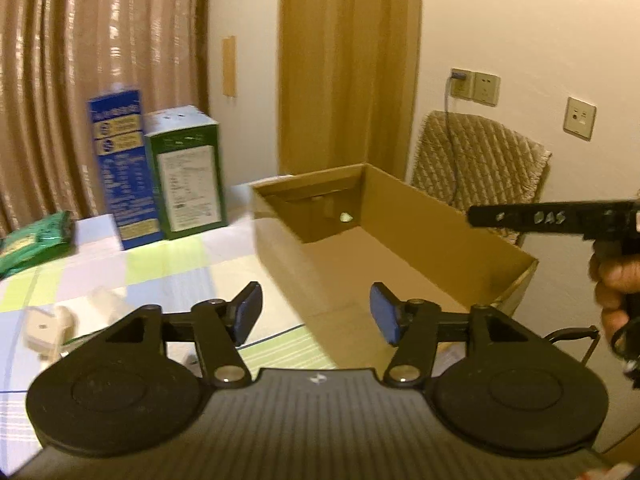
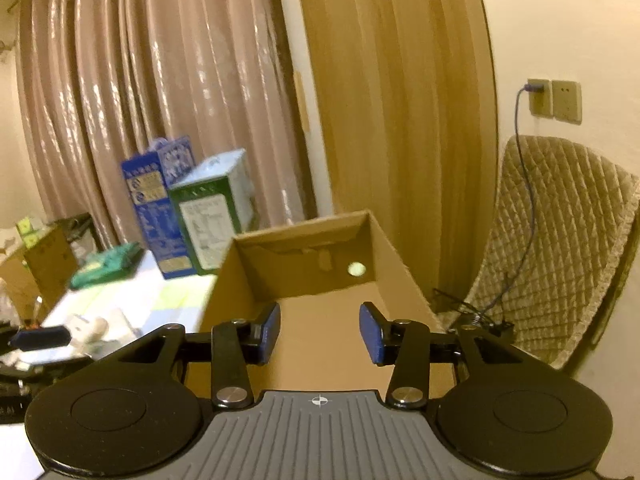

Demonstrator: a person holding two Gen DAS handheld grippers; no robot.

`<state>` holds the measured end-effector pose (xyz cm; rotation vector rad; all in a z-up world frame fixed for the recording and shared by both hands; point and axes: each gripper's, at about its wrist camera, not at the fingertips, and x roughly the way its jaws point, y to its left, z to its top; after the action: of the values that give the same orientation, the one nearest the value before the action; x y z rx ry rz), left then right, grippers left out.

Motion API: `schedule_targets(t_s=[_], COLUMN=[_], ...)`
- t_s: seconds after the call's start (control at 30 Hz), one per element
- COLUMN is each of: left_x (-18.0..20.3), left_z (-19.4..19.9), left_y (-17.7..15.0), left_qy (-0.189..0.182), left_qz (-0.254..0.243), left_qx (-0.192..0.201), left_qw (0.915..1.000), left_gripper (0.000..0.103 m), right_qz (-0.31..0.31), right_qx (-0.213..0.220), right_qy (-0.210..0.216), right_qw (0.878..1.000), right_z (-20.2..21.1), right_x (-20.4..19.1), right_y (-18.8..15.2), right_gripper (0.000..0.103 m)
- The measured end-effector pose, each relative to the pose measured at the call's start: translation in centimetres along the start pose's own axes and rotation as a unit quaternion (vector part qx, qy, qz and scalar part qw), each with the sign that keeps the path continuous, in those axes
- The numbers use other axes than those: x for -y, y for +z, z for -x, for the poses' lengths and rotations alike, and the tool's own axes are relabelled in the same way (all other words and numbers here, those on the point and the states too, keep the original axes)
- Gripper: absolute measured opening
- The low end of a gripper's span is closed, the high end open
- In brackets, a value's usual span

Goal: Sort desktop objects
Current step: 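Open the left tool over the cardboard box while the right tool releases the cable inside, then move both tools back over the table toward the remaining items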

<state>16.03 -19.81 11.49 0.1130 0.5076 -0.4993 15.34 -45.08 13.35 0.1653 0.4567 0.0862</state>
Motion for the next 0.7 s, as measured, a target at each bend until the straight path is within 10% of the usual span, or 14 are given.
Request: schedule_targets(t_s=[0.4,0.7], left_x=[-9.0,-14.3], left_z=[9.9,14.2], left_y=[-2.4,-8.6], left_qy=[0.104,0.165], left_qz=[0.037,0.073], left_qx=[0.013,-0.013], left_qw=[0.9938,0.9835], left_gripper=[0.086,0.092], right_qz=[0.015,0.074], right_qx=[0.042,-0.03], right_qy=[0.117,0.156], right_qw=[0.992,0.985], right_z=[2.9,-0.7], right_x=[-11.3,-18.2], right_y=[1.4,-5.4], right_gripper=[0.057,0.063])
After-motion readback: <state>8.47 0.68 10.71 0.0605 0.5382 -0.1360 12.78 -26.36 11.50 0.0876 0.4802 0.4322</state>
